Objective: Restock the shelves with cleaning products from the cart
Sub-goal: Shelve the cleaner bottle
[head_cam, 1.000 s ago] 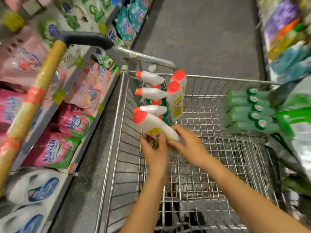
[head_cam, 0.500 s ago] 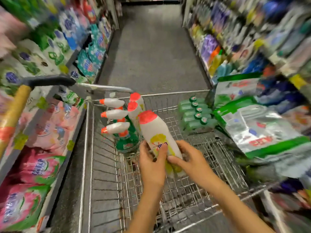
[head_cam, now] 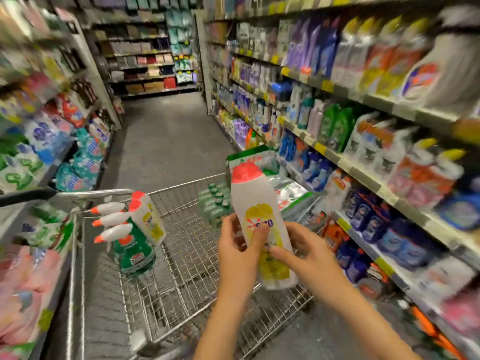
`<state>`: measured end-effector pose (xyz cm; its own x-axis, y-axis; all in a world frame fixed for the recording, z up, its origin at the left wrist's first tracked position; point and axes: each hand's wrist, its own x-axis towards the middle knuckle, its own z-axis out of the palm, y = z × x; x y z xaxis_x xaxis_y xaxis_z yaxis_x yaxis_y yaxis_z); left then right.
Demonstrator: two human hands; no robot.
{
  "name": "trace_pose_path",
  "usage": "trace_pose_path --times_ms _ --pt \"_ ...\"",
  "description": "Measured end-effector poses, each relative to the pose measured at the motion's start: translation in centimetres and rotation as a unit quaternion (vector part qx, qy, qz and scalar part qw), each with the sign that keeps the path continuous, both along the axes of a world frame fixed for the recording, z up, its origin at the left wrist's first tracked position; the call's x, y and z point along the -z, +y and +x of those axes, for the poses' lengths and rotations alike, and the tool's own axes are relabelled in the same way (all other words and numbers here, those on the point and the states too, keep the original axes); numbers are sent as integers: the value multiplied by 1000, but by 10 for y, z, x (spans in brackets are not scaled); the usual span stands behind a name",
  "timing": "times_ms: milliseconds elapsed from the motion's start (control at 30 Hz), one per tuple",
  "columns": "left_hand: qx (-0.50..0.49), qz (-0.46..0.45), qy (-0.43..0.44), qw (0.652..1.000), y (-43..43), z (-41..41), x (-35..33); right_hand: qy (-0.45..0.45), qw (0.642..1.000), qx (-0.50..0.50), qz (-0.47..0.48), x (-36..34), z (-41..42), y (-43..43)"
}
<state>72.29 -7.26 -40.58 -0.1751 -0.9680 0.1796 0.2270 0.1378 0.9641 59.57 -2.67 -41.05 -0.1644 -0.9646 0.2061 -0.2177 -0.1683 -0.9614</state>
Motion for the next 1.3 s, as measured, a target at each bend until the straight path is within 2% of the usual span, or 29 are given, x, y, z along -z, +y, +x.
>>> trace_pose_path --times_ms 267,433,567,967,1300 --pt "199 -128 -25 971 95 -79 -71 8 988 130 -87 -69 -69 145" --pt "262 -177 13 949 138 -132 -118 -19 972 196 -130 -111 -100 201" --pt "315 -195 50 927 155 -168 -152 7 960 241 -143 -144 -125 229" --pt "478 -215 132 841 119 -315 -219 88 916 354 -165 -210 -236 219" --pt "568 -249 156 769 74 -465 -266 143 869 462 -102 -263 -341 191"
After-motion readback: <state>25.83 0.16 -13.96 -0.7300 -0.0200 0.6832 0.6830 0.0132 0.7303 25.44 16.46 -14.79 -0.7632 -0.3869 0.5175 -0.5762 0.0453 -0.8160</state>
